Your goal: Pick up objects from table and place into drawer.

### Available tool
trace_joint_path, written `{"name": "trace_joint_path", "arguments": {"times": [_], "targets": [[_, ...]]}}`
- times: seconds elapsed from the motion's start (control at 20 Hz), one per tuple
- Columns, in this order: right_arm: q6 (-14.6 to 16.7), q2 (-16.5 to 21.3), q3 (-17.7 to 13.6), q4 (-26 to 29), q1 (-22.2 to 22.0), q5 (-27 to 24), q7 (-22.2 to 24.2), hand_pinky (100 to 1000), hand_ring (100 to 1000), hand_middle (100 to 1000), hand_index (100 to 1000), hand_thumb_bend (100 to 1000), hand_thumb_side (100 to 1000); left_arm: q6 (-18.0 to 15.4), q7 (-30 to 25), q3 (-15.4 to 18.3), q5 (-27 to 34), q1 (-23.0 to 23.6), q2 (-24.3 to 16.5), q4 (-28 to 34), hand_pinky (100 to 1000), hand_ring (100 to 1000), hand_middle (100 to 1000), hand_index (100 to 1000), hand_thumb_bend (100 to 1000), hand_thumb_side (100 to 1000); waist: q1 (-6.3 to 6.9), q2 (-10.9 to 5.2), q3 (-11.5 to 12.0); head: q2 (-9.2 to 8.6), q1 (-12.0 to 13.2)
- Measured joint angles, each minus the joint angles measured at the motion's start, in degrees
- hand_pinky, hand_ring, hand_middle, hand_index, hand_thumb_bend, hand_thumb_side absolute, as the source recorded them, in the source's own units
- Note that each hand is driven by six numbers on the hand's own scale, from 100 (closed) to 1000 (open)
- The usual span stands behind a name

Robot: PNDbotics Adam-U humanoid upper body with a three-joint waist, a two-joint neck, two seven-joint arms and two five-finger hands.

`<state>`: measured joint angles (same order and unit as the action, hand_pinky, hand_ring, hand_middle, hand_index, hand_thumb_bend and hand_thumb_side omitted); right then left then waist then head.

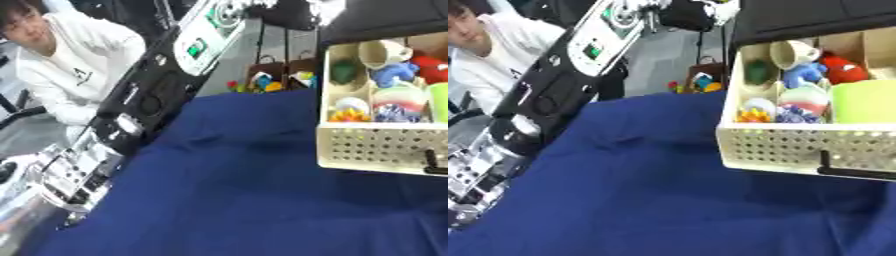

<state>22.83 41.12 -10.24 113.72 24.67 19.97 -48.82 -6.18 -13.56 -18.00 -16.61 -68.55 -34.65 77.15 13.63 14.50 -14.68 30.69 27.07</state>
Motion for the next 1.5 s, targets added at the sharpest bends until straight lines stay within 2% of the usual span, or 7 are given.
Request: {"name": "trace_joint_path", "arguments": {"times": [0.25,0.45,0.6,1.05,1.25,1.3,1.5], "targets": [[-0.19,-0.08,0.00,0.00,0.24,-0.39,-0.19,592,628,616,745,100,1000,-0.32,0.24,-0.93,0.35,0.08,0.96,-0.18,244,467,514,726,142,463,0.04,0.29,-0.18,0.01,-0.01],[-0.19,-0.27,-0.03,0.00,0.53,-0.45,-0.19,591,627,614,745,100,1000,-2.07,-2.55,-1.24,-0.10,1.39,1.20,-1.55,346,529,604,807,308,624,0.04,0.60,-0.22,0.01,-0.20],[-0.19,-0.54,-0.07,0.00,0.51,-0.45,-0.19,591,626,614,745,100,1000,-3.96,-6.15,-1.24,1.51,1.97,1.38,-2.44,401,577,659,844,379,688,0.04,0.83,-0.07,0.02,-0.61],[-0.19,-0.56,-0.32,0.00,0.51,-0.46,-0.19,591,627,614,744,100,1000,-5.56,-9.49,-0.51,5.90,2.48,1.33,-2.83,391,573,642,860,352,686,0.04,1.02,0.04,0.03,-1.10],[-0.19,-0.55,-0.32,0.00,0.23,-0.47,-0.19,593,629,616,745,100,1000,-5.69,-5.93,0.22,6.81,3.52,0.21,-1.67,449,627,694,883,354,769,0.04,0.78,0.72,0.55,-1.39],[-0.19,-0.55,-0.31,0.00,-0.17,-0.47,-0.19,598,631,618,745,100,1000,-5.78,-4.05,0.54,7.05,4.02,-0.46,-0.89,503,676,731,903,323,840,0.03,0.46,1.32,0.80,-1.64],[-0.18,0.03,-0.30,0.00,-1.86,-0.37,-0.18,615,651,632,758,100,1000,-6.14,7.30,2.13,8.22,8.24,-5.37,5.14,605,765,786,939,405,894,-0.80,-1.19,3.75,2.09,-3.52]]}}
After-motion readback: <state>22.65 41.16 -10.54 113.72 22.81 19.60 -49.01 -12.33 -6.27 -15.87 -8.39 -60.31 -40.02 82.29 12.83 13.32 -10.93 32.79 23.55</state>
